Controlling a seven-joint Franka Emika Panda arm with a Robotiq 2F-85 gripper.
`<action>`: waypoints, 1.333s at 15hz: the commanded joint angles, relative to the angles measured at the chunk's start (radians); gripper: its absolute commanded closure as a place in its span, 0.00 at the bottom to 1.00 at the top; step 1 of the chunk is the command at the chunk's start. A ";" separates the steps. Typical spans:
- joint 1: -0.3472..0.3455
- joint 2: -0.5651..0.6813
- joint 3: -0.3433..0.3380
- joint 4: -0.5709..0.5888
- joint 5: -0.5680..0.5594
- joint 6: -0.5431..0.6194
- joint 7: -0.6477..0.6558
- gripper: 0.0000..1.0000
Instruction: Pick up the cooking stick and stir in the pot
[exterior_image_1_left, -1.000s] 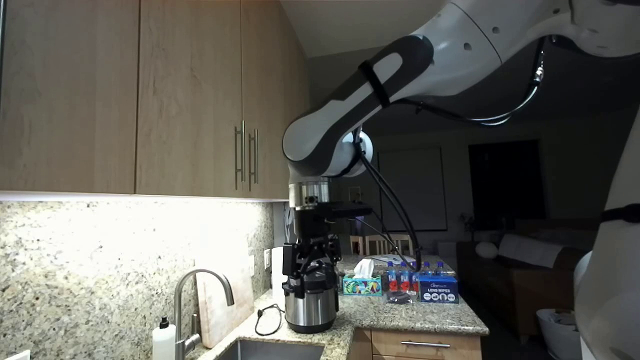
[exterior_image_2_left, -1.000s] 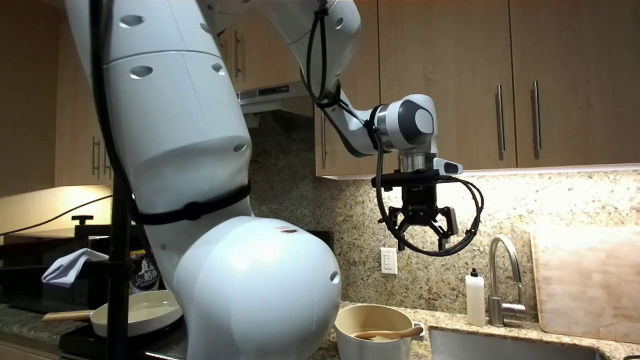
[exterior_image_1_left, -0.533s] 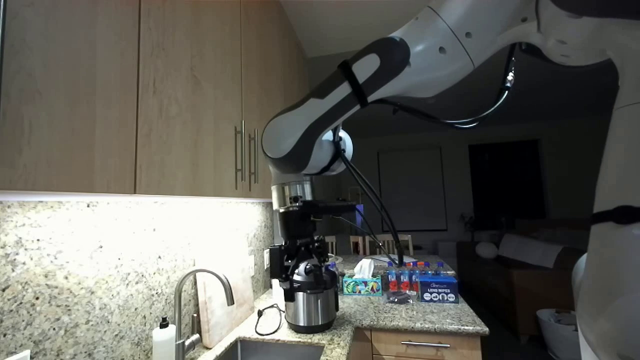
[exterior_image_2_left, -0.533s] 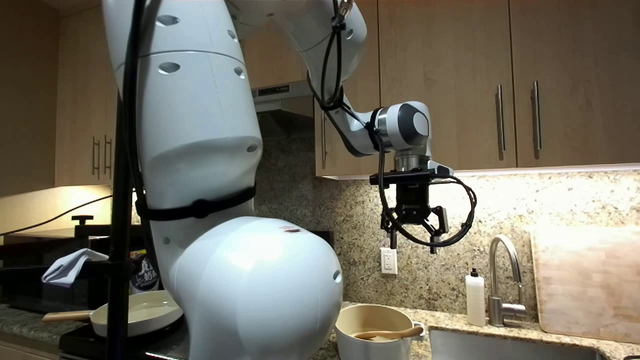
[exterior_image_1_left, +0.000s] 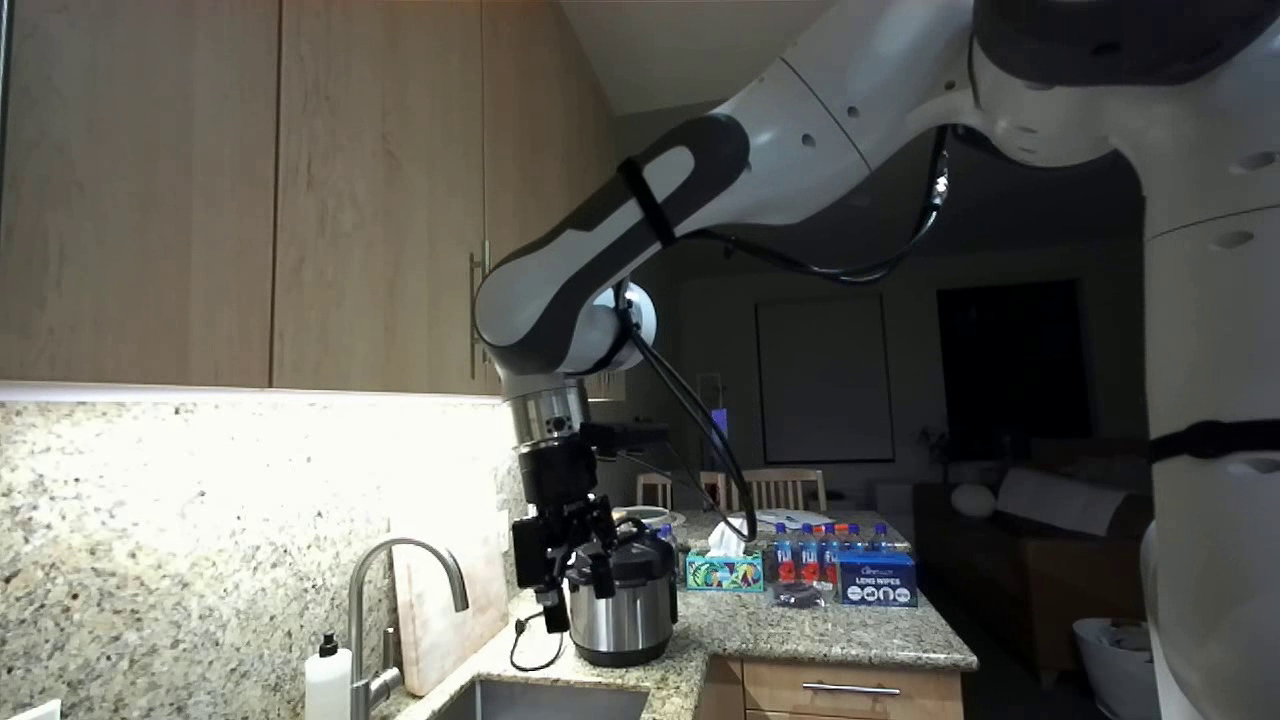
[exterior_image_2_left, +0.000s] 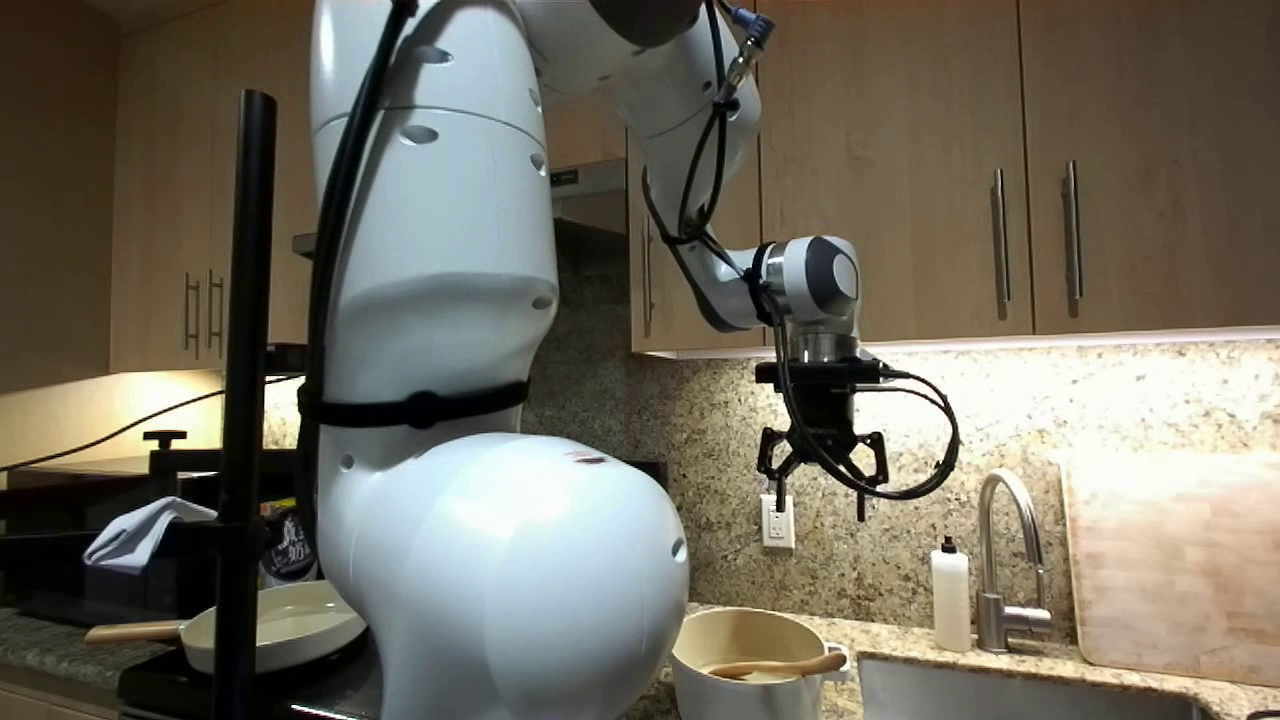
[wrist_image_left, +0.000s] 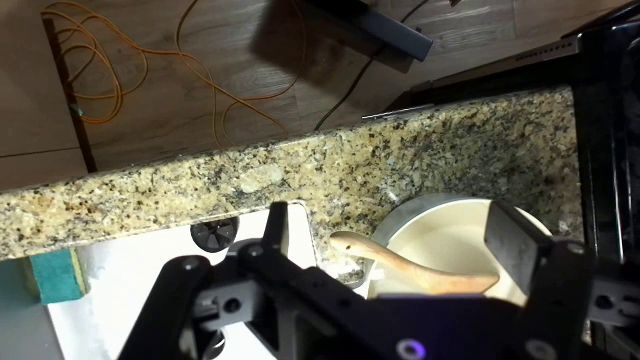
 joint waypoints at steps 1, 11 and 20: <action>0.004 0.051 0.004 0.041 -0.001 0.004 -0.121 0.00; -0.026 0.167 -0.004 0.089 0.042 0.036 -0.420 0.00; -0.076 0.293 -0.011 0.192 0.121 0.041 -0.518 0.00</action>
